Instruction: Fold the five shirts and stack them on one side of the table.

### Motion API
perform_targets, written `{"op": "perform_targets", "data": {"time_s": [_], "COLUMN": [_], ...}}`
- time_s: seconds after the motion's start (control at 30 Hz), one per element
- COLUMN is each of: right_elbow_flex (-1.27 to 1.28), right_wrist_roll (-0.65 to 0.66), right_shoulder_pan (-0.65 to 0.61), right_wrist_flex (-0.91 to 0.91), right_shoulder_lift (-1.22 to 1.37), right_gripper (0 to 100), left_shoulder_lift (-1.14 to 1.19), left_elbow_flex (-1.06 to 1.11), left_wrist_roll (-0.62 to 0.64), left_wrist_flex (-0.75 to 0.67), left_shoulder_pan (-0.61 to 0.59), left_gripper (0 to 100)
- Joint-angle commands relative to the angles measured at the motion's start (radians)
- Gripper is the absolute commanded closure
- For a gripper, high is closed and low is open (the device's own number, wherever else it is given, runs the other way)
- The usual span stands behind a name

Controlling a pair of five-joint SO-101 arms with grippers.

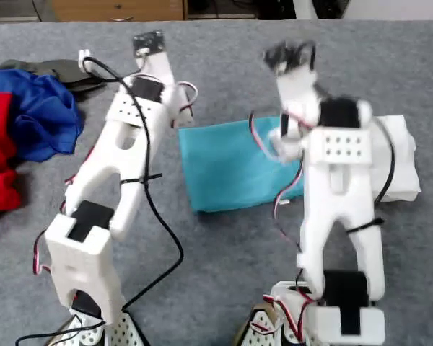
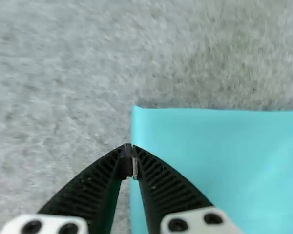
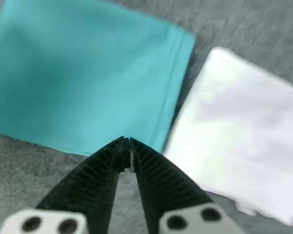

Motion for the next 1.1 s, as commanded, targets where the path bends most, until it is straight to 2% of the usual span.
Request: {"op": "perform_targets", "data": {"time_s": [0.0,0.1,0.2,0.43,0.7,0.83,0.9,1.07], "right_elbow_flex": [0.2,0.278,0.328,0.375,0.389,0.371,0.351,0.292], "right_wrist_roll": [0.011,0.011,0.011,0.026,0.097,0.101,0.101,0.101], "right_shoulder_pan": [0.018,0.018,0.024,0.039,0.059,0.064,0.061,0.064], "right_wrist_flex": [-0.117,-0.193,-0.261,-0.361,-0.351,-0.321,-0.281,-0.186], "right_shoulder_lift": [-0.064,-0.062,-0.048,0.143,0.199,0.125,0.042,-0.148], "right_gripper": [99.5,99.5,99.5,99.6,99.6,99.6,99.6,99.6], "left_shoulder_lift": [0.012,0.041,0.087,0.193,0.262,0.249,0.234,0.197], "left_elbow_flex": [0.005,0.011,0.005,-0.011,-0.048,-0.072,-0.127,-0.273], "left_wrist_roll": [-0.006,0.003,0.068,0.094,0.087,0.069,0.011,0.0], "left_wrist_flex": [-0.015,-0.015,-0.015,-0.025,-0.015,-0.003,0.04,0.15], "left_shoulder_pan": [0.054,0.075,0.072,0.071,0.041,0.04,0.043,0.037], "left_gripper": [98,98,98,98,98,98,98,98]}}
